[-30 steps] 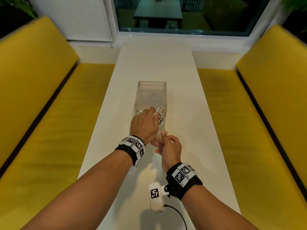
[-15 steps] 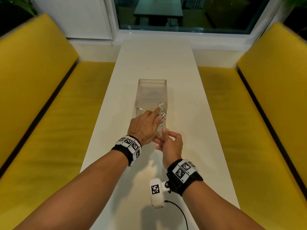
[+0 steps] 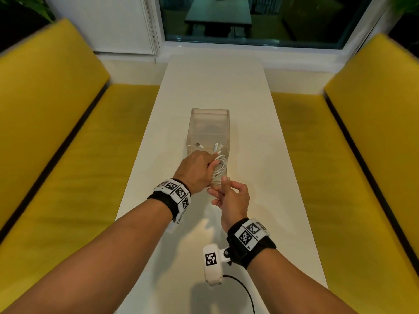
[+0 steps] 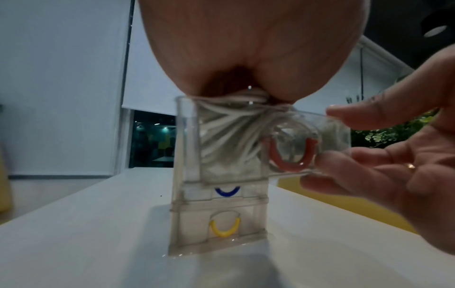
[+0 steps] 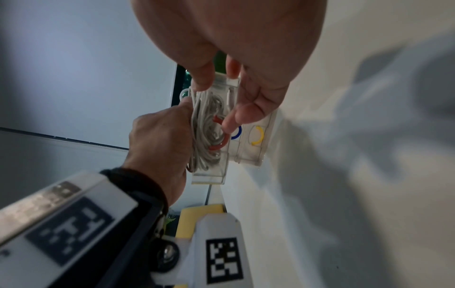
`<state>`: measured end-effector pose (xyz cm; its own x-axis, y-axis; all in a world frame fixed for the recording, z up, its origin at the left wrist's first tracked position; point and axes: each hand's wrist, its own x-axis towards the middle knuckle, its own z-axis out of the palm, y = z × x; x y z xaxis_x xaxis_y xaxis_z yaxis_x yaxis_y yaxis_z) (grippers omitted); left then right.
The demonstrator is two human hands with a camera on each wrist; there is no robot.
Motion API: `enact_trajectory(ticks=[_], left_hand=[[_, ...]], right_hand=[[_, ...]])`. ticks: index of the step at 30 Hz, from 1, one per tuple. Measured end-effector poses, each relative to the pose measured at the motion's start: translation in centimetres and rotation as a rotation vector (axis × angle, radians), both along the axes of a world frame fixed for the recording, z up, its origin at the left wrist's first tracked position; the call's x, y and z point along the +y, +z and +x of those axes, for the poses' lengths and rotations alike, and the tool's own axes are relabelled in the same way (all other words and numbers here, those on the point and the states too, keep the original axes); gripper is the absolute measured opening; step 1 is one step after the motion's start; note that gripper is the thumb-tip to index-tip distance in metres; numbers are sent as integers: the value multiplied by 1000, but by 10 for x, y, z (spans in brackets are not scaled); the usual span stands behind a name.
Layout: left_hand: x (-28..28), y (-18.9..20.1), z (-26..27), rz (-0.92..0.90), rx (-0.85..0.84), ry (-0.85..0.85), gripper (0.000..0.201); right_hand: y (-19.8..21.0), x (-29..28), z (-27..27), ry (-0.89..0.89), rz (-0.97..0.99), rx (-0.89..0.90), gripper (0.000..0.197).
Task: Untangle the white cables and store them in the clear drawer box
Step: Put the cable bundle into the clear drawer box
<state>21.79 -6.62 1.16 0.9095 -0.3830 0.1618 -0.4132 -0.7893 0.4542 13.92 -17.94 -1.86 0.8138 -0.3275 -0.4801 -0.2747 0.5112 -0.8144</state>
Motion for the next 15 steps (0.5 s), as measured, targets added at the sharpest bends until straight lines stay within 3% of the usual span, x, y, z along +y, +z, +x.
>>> enact_trajectory(ticks=[4, 10, 15], left_hand=[[6, -2, -5, -190, 65, 21, 38], [-12, 13, -3, -121, 158, 229, 54], [-15, 6, -4, -259, 115, 294, 23]], right_hand=[[-3, 2, -1, 0, -10, 4, 28], [-2, 2, -1, -7, -20, 11, 31], [3, 1, -1, 4, -19, 8, 35]])
